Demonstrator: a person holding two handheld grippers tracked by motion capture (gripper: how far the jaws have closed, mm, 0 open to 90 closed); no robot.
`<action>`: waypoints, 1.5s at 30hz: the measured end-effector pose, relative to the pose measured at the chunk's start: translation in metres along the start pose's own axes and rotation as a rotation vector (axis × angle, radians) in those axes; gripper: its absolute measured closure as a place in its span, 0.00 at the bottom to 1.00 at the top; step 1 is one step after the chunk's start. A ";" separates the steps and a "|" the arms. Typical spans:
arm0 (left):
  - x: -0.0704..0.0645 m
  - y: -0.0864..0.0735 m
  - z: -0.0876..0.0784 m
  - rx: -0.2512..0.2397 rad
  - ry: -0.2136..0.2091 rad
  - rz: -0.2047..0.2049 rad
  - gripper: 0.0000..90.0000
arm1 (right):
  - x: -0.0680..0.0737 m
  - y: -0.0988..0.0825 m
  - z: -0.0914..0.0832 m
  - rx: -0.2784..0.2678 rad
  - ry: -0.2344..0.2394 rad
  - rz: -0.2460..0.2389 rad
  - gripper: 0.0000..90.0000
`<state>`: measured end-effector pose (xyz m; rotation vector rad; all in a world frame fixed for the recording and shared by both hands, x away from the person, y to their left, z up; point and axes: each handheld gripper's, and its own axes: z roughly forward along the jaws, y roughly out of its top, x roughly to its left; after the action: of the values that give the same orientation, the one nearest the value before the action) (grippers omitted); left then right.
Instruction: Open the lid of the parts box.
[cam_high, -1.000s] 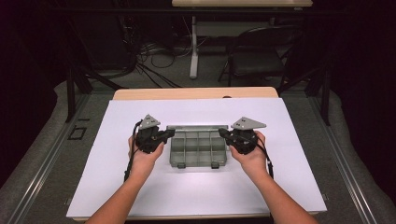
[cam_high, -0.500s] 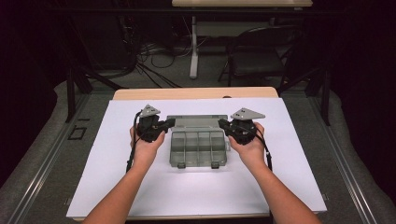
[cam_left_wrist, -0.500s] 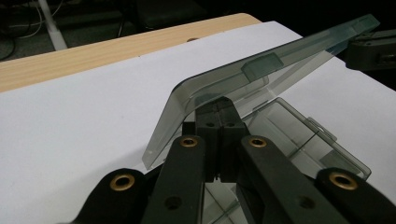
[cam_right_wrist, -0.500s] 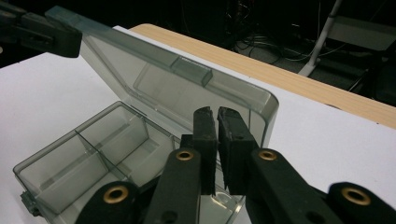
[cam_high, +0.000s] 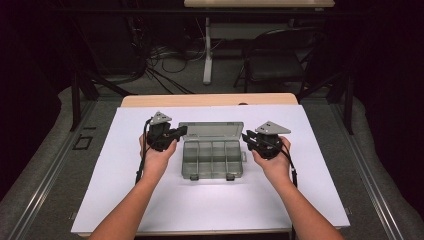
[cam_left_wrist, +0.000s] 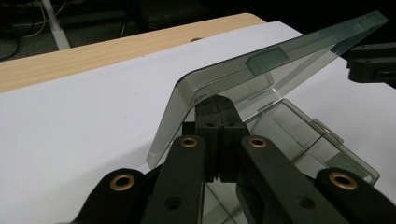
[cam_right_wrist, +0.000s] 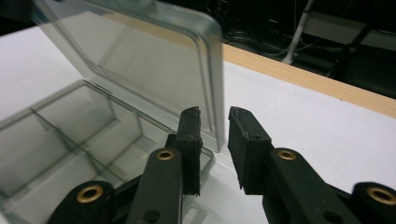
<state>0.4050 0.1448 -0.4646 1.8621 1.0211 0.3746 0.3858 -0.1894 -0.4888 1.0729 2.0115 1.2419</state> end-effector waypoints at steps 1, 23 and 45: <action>0.000 0.000 0.000 -0.001 0.000 0.000 1.00 | -0.001 -0.001 0.002 0.010 -0.005 0.001 0.82; 0.000 0.001 0.000 0.006 0.001 0.007 1.00 | -0.003 -0.020 0.046 0.037 -0.006 0.020 0.83; -0.007 -0.002 -0.004 -0.004 -0.006 0.017 0.83 | -0.004 -0.025 0.047 0.020 -0.030 0.059 0.93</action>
<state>0.3971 0.1426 -0.4632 1.8683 1.0007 0.3805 0.4156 -0.1768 -0.5314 1.1611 1.9870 1.2311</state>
